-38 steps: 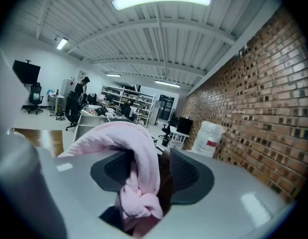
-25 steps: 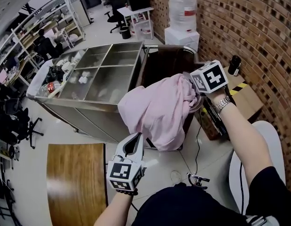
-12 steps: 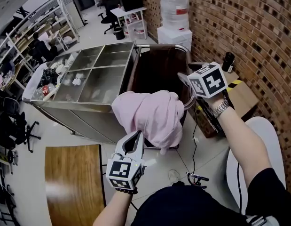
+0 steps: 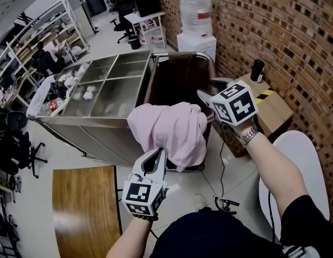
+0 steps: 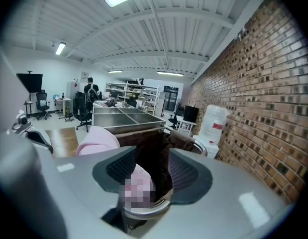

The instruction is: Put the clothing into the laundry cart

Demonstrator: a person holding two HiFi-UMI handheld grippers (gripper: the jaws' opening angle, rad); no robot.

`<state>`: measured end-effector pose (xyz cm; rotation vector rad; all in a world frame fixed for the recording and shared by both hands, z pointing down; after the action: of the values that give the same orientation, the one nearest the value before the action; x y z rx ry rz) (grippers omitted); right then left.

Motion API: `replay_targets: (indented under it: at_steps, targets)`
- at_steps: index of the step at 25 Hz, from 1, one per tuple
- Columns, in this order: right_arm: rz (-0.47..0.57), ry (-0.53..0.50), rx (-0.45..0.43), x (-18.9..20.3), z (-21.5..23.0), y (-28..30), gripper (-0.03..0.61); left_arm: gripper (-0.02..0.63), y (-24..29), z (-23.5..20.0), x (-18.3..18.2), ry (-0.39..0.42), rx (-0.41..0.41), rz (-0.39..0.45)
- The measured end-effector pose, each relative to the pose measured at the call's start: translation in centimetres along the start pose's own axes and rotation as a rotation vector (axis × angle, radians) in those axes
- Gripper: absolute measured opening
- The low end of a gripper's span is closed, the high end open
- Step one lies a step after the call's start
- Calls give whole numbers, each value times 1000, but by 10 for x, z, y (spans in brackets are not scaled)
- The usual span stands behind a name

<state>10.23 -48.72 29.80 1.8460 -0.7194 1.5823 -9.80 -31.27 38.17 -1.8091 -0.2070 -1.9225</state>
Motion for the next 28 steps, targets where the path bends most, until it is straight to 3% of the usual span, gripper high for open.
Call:
replay_targets:
  at_steps: [28]
  targets:
    - [258, -53, 75, -41, -186, -138, 2, 8, -112, 39, -101, 17, 111, 101]
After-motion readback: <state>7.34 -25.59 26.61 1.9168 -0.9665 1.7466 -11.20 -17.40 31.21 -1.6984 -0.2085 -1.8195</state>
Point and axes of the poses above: the fingertips, and each gripper's own axes: y forward along the fingers, z to its right, x out of its underside, the point moved 8 cm from there along -y, backward along the fingers, and after that the axes turned 14 degrees about z, right-handed, at the moved point
